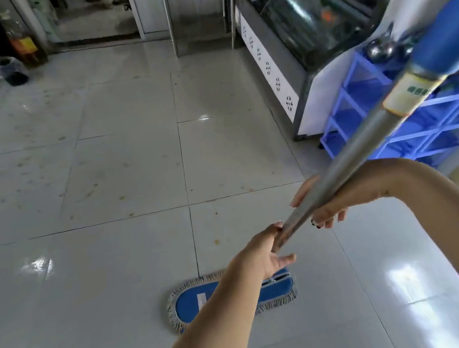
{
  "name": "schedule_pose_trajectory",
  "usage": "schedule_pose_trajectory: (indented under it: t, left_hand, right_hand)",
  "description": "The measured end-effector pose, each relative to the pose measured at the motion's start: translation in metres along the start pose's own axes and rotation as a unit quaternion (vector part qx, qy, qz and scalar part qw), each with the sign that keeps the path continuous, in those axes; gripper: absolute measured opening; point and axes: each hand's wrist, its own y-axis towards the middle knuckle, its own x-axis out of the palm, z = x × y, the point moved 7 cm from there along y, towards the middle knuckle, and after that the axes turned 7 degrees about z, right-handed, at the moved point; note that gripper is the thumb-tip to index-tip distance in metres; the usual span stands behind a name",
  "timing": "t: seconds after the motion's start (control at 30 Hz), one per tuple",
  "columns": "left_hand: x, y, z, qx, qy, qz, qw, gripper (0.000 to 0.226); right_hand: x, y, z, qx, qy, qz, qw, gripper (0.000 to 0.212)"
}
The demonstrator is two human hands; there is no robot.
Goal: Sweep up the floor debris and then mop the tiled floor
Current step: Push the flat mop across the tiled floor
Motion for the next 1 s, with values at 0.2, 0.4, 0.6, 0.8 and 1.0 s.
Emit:
schedule_pose_trajectory:
  t: [0.2,0.4,0.6,0.8,1.0]
  left_hand:
    - [0.002,0.006,-0.021,-0.031,-0.072,-0.035,0.996,0.015]
    - [0.01,0.012,-0.045,-0.054,-0.086,-0.054,0.993,0.015]
    - [0.017,0.004,-0.08,-0.061,-0.045,-0.055,0.996,0.013]
    - [0.024,-0.004,-0.127,-0.065,0.014,-0.04,0.997,0.012]
    - [0.031,-0.005,-0.211,-0.087,0.03,-0.003,0.996,0.026]
  right_hand:
    - [0.039,-0.008,0.029,0.061,0.225,-0.097,0.968,0.043]
    - [0.062,-0.021,0.05,0.114,0.372,-0.055,0.919,0.037]
    - [0.098,-0.039,0.071,0.207,0.435,-0.031,0.876,0.049]
    - [0.147,-0.069,0.112,0.326,0.448,-0.048,0.831,0.024]
    - [0.224,-0.105,0.151,0.437,0.412,-0.106,0.793,0.015]
